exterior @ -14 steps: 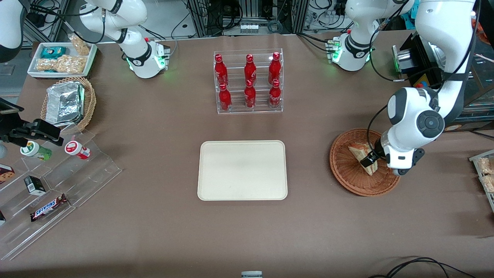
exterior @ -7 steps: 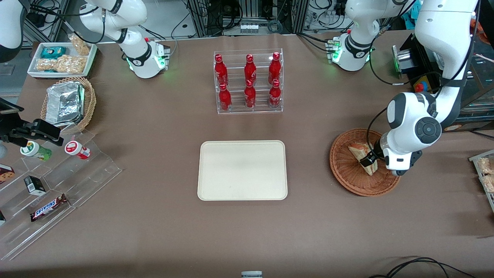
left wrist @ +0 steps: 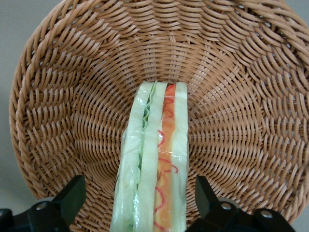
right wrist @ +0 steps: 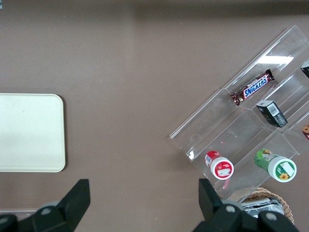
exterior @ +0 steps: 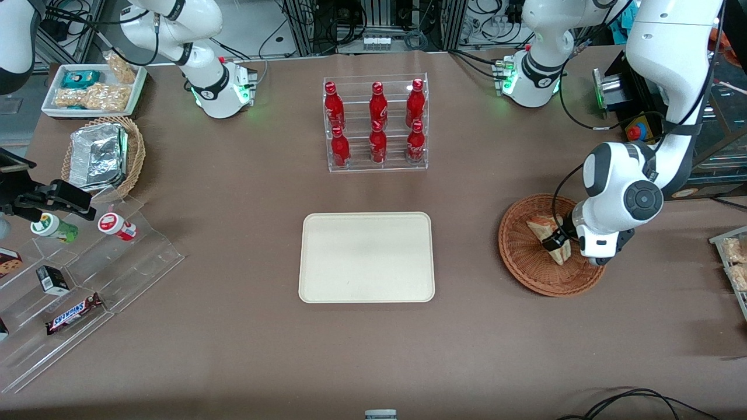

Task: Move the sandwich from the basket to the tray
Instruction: 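Close the left gripper on the sandwich's wrapped edge, then lift the sandwich out of the basket with the left gripper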

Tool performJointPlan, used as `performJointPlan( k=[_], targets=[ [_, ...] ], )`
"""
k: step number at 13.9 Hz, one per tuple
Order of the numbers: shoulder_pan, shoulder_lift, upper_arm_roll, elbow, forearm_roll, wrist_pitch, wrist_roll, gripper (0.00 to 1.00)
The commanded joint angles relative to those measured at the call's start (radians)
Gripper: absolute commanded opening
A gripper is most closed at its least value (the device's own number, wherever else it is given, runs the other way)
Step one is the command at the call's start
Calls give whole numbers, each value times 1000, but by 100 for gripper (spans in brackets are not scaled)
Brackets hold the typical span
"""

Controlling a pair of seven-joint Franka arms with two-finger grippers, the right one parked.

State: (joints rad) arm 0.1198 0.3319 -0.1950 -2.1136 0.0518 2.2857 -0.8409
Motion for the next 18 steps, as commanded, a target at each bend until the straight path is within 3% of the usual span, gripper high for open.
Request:
performJointPlan(
  k=[1,4,5,6,8,12,15,18],
  targets=[
    [-14,-8,0,-8,14,8,-87,94],
    [-26,-31,-1,-17,16,-23,-122,34],
    [-26,-45,-1,-17,16,-40,-124,19],
    [-26,-51,-1,-13,11,-51,-142,11],
    [-28,-63,-4,7,14,-52,-272,5],
    [-28,-106,-72,118,16,-220,-280,7],
    [-28,-116,-202,190,19,-252,-276,8],
    [-29,-62,-381,245,141,-253,-158,8]
  ],
)
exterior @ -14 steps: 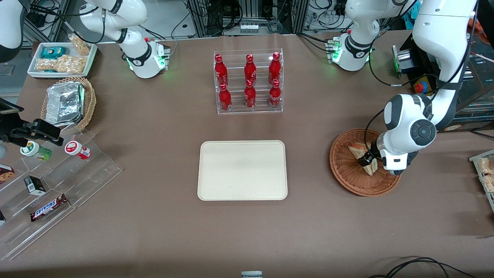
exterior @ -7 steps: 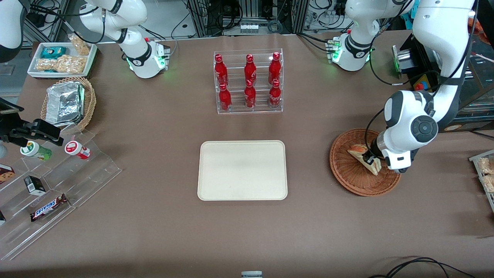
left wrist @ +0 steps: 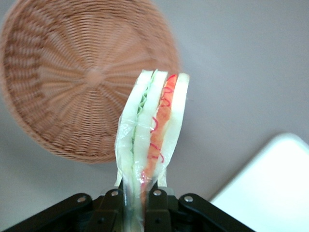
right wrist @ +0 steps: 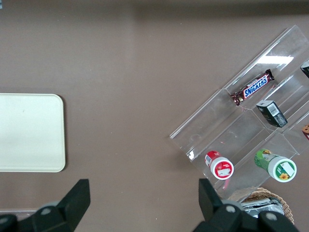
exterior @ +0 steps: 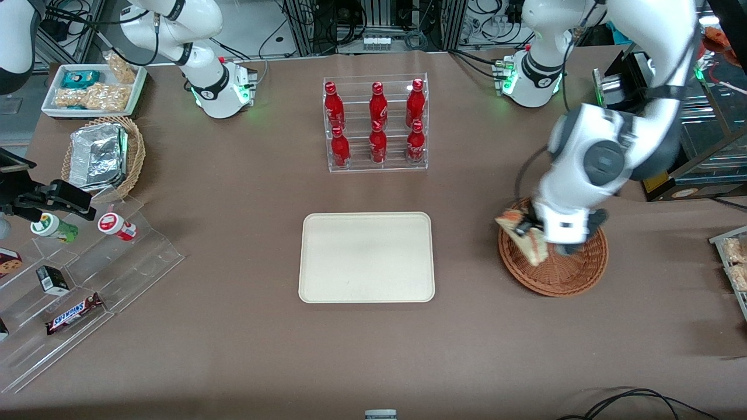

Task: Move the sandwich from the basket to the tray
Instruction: 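Lift the sandwich out of the basket with the left gripper, then carry the sandwich over the cream tray and lower it, then open the left gripper to release the sandwich onto the tray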

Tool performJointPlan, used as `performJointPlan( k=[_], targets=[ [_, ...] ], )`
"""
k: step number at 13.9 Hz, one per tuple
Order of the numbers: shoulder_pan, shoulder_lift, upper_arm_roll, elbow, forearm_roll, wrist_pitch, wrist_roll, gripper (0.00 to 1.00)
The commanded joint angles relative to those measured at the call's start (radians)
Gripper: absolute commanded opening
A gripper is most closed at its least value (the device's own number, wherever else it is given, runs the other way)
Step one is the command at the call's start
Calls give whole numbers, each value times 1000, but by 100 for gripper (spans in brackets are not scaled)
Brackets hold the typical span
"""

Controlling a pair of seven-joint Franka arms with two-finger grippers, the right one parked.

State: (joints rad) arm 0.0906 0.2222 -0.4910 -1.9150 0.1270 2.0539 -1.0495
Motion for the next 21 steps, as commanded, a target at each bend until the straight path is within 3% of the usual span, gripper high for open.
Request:
performJointPlan(
  k=[1,3,5,8,10,12,17,18,19,20,21],
  targets=[
    [0,71,-136,53,106,-21,66,9],
    [-34,146,-196,76,225,-29,172,12],
    [-142,247,-196,202,227,-49,154,12],
    [-305,530,-189,623,243,-306,138,15],
    [-453,664,-106,819,272,-322,36,16],
    [-572,710,-10,867,283,-257,-19,16],
    [-606,778,8,875,284,-106,-23,16],
    [-609,792,14,877,284,-86,-24,21],
    [-618,793,29,877,286,-84,-26,51],
    [-637,792,58,878,284,-84,-35,66],
    [-644,792,75,878,284,-83,-38,69]
  ],
)
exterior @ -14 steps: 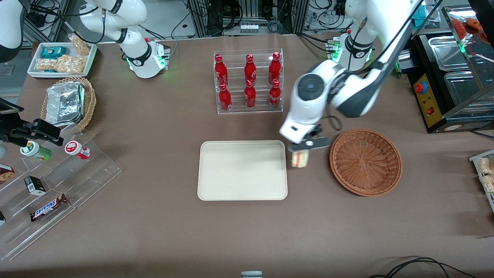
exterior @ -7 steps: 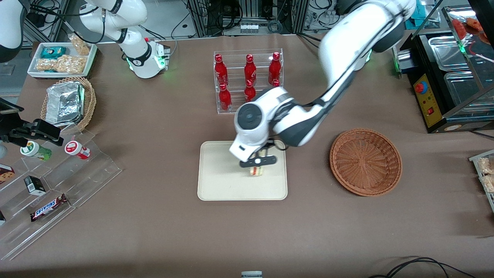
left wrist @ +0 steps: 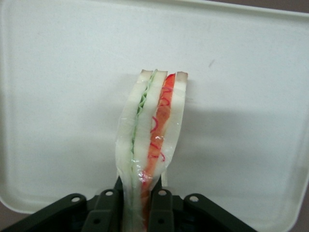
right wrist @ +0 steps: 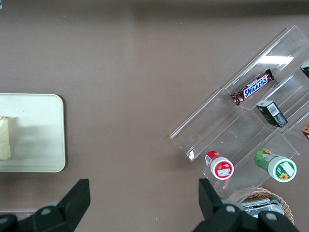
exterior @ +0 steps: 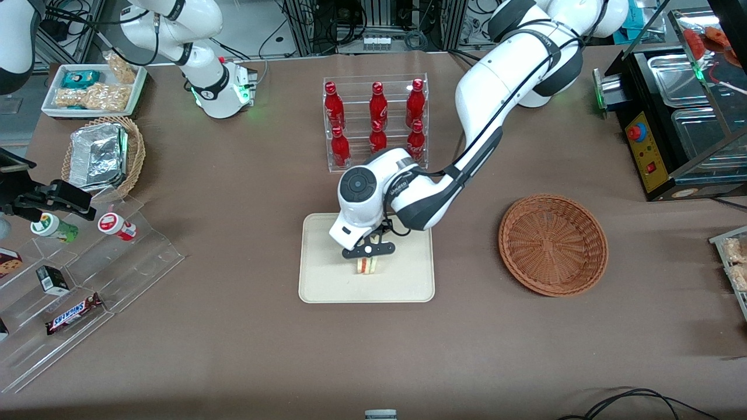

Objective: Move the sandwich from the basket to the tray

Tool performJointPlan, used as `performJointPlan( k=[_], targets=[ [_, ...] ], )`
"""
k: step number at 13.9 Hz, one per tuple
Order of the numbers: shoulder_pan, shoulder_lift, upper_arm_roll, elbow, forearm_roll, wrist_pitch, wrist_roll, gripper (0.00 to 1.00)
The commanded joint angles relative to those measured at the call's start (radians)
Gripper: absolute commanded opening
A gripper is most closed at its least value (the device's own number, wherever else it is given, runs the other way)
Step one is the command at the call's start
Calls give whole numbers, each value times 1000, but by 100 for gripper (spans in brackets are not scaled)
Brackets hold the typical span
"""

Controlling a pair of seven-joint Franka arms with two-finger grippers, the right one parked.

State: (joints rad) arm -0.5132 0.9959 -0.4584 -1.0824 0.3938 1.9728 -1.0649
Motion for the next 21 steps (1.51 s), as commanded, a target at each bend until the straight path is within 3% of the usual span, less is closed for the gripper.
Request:
performJointPlan(
  k=[1,2,7,11,16,21],
  targets=[
    [-47,20,47,45,19,0,-23,86],
    [-48,18,59,45,19,0,-23,100],
    [-47,-38,64,45,-10,-23,-84,100],
    [74,-233,55,38,-186,-230,-124,100],
    [266,-431,58,36,-345,-487,95,100],
    [516,-525,64,29,-354,-793,453,100]
  ],
)
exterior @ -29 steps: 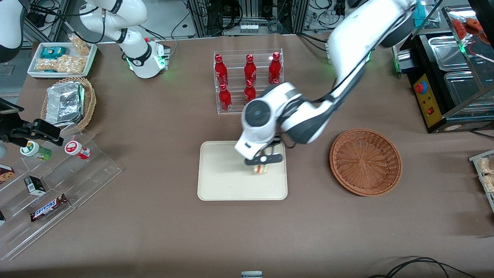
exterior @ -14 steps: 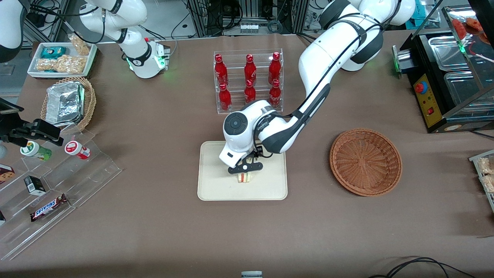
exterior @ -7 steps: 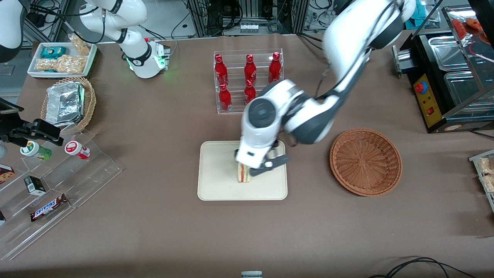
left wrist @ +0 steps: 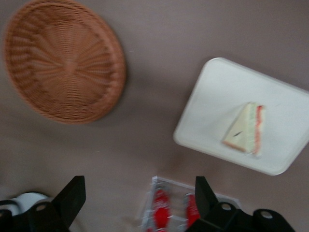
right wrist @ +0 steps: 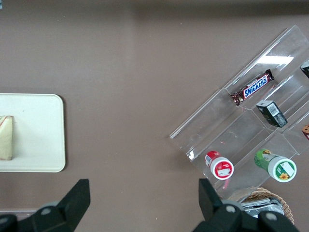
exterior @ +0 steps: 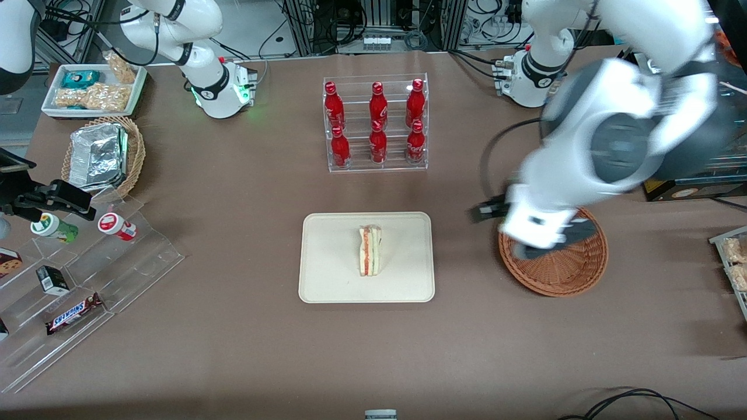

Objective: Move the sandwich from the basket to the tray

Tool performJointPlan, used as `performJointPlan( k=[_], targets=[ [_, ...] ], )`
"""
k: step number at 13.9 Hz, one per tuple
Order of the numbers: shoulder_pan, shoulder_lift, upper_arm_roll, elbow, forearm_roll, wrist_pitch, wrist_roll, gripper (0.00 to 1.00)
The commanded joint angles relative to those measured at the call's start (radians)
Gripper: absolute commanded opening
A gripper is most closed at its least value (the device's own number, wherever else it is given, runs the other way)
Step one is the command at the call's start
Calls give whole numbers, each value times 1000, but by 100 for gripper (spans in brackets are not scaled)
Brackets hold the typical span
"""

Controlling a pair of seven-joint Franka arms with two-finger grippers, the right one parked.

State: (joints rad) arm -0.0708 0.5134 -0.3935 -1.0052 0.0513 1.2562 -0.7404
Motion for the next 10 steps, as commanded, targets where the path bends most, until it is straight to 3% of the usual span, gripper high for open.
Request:
performJointPlan(
  k=[1,4,7,10],
  targets=[
    [113,-55,1,-56,-10,-108,189,100],
    [238,-151,1,-215,-8,-106,312,100],
    [284,-286,1,-428,42,-29,364,100],
    [325,-386,4,-590,35,91,409,100]
  ],
)
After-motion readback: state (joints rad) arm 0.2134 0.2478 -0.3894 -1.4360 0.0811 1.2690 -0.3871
